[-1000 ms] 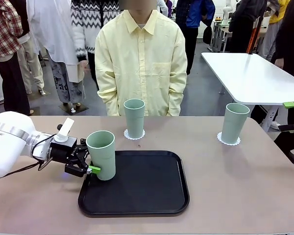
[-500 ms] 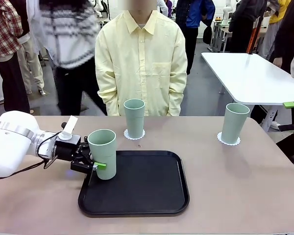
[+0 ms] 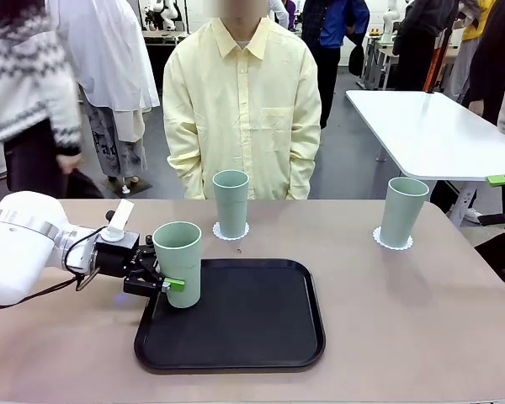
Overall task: Place coasters on the table and set cups on them.
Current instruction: Take one Reusable plastic cup from the Flat Tray and place it on a coaster set by the human.
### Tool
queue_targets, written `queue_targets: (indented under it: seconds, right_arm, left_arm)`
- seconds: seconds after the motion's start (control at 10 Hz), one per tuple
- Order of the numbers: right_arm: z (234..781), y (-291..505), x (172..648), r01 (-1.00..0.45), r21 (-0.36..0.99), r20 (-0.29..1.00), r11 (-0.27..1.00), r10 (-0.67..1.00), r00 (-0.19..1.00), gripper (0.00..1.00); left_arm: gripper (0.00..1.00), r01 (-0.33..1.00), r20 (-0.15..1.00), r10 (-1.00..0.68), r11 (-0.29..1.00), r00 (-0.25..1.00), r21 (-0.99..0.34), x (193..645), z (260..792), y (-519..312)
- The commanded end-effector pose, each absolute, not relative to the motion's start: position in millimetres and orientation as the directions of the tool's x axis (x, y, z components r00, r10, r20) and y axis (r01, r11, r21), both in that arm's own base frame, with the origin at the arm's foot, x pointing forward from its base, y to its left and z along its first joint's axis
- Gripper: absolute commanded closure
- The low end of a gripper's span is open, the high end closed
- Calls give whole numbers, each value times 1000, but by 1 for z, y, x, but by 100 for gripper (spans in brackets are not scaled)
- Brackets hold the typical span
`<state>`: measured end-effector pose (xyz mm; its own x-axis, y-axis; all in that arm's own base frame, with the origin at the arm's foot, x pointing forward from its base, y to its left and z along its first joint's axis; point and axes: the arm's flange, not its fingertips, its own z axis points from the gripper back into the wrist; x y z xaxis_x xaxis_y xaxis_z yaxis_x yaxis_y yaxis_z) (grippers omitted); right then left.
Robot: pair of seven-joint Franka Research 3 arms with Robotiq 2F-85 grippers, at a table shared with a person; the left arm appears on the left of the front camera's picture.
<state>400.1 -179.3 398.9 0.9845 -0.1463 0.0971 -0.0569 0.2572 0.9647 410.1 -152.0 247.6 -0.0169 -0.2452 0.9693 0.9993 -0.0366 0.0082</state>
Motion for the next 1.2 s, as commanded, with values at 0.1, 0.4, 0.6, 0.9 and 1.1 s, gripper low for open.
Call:
queue_targets:
  seconds: [0.1, 0.4, 0.6, 0.9, 1.1]
  right_arm:
    - [402, -179, 399, -46, 965, 88, 258, -152, 984, 0]
    - [402, -179, 399, -46, 965, 88, 258, -152, 984, 0]
    - [402, -179, 399, -46, 965, 88, 258, -152, 984, 0]
    - [402, -179, 399, -46, 965, 88, 258, -152, 984, 0]
    - [402, -179, 399, -46, 965, 88, 258, -152, 984, 0]
  left_arm:
    - [74, 999, 982, -189, -49, -24, 15, 377, 265, -146]
    - [74, 999, 984, -177, 1, -32, 33, 365, 355, -105]
    - [74, 999, 980, -194, 26, -34, 40, 368, 389, -85]
    - [74, 998, 979, -202, 56, -12, 24, 366, 401, -72]
    - [74, 997, 979, -197, 47, -44, 54, 381, 402, -75]
